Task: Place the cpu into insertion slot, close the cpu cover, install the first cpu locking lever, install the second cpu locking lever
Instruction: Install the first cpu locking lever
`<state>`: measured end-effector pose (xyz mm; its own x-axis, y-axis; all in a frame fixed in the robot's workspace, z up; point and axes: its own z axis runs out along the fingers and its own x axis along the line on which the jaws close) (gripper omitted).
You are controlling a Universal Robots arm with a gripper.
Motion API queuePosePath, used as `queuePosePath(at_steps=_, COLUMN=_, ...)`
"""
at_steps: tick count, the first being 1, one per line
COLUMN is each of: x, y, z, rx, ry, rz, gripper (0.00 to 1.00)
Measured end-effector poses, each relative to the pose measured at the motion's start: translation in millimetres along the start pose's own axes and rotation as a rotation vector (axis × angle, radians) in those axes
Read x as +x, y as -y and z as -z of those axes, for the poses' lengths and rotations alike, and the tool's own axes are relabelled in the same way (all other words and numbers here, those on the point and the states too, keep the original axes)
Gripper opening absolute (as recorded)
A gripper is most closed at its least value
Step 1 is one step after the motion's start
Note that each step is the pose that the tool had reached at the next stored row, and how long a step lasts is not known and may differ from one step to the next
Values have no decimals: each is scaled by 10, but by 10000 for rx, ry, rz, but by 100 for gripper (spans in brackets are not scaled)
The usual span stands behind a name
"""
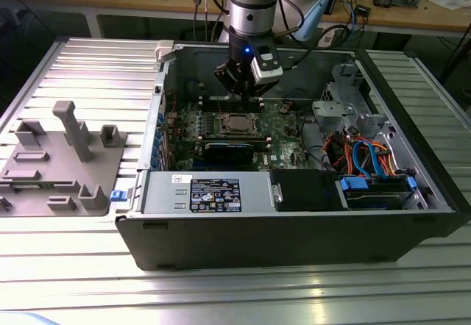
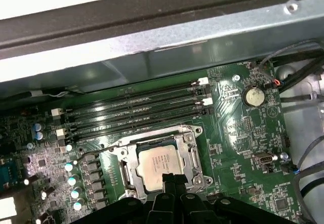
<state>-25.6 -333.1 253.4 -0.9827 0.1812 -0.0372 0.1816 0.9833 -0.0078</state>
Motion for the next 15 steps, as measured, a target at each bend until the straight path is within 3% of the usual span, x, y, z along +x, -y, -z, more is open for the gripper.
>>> queuePosePath(at_steps=3, x=0, y=0, z=0, rx=-2, ry=0, rz=47, gripper=11)
queuePosePath(at_steps=4, x=1, y=1, z=0, rx=-125, ry=-5, rz=98, gripper=11)
queuePosePath(at_steps=7, x=1, y=0, z=0, rx=-158, ry=-5, rz=819, gripper=11)
queuePosePath(at_steps=8, x=1, y=0, z=0, rx=-178, ry=-4, rz=1382, gripper=11)
queuePosePath(at_steps=9, x=1, y=0, z=0, rx=-187, ry=-3, rz=1660, gripper=11)
queuePosePath(at_steps=12, x=1, y=0, z=-1, rx=-198, ry=-4, rz=1980, gripper=11)
queuePosePath(at_steps=15, x=9, y=1, z=-1, rx=-196, ry=-3, rz=1944, gripper=11)
